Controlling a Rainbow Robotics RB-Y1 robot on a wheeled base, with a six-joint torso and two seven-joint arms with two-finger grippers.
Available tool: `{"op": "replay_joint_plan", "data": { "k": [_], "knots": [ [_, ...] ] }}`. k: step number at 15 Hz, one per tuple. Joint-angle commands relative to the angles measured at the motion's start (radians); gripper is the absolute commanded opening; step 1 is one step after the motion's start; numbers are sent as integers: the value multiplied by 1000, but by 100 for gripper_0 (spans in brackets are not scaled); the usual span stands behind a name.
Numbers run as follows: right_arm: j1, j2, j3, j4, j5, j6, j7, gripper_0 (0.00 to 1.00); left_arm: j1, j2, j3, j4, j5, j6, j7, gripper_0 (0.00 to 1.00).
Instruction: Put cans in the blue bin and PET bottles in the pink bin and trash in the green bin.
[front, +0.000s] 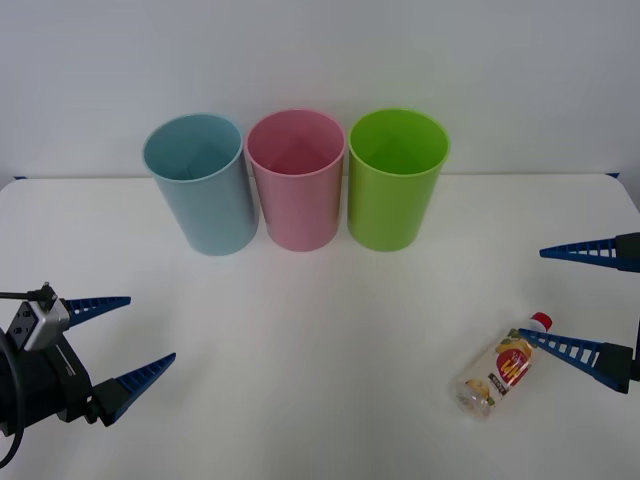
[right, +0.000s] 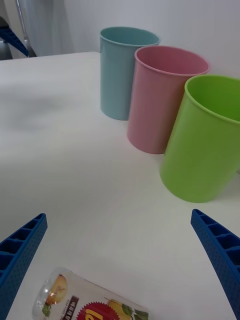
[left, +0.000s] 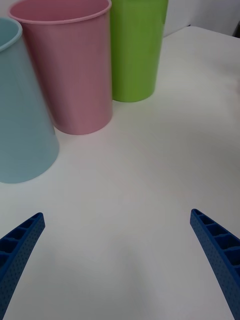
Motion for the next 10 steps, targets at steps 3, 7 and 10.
{"op": "replay_joint_plan", "data": {
  "k": [3,7,10],
  "knots": [
    [-66,-178,58,108,-22,-78,181,100,0,0,0,0,0,0,0,100],
    [-92,-293,112,164,-23,-80,373,100,0,0,0,0,0,0,0,100],
    [-143,-353,184,232,-20,-87,485,100,0,0,0,0,0,0,0,100]
  ]
}}
